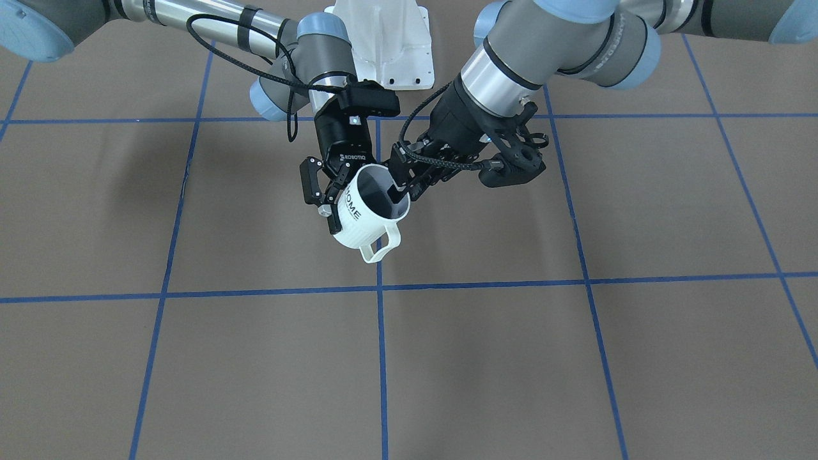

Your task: Left arm hands cup to right arm to dump lemon

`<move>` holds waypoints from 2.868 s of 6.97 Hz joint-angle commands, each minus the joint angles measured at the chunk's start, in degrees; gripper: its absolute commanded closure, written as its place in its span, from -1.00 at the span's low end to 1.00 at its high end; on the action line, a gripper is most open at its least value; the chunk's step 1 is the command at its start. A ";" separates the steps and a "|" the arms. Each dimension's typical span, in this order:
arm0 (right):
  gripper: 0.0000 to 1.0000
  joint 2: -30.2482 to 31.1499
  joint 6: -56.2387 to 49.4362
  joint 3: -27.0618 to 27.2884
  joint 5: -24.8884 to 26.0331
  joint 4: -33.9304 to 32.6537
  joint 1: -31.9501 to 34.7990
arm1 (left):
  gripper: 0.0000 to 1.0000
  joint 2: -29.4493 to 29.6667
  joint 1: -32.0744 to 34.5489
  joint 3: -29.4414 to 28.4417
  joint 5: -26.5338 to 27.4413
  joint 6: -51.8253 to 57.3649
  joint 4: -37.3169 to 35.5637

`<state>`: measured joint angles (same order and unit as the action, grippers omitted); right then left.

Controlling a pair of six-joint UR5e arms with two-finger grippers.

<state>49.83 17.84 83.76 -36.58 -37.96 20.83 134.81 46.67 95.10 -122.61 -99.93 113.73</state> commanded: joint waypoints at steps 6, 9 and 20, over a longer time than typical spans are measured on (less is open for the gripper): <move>-0.98 0.88 0.00 0.26 1.86 0.60 -0.87 | 1.00 0.19 -0.44 -0.88 4.48 0.26 0.26; -0.93 1.58 -0.26 2.09 6.17 0.60 -3.95 | 1.00 0.27 -0.35 -0.88 4.57 0.26 0.09; -1.00 6.77 0.44 13.44 8.91 -6.64 -3.28 | 1.00 -3.05 5.26 -6.16 5.89 20.09 -1.14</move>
<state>56.83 18.33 97.13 -26.59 -39.95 15.12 133.20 50.75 89.21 -116.37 -84.63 112.73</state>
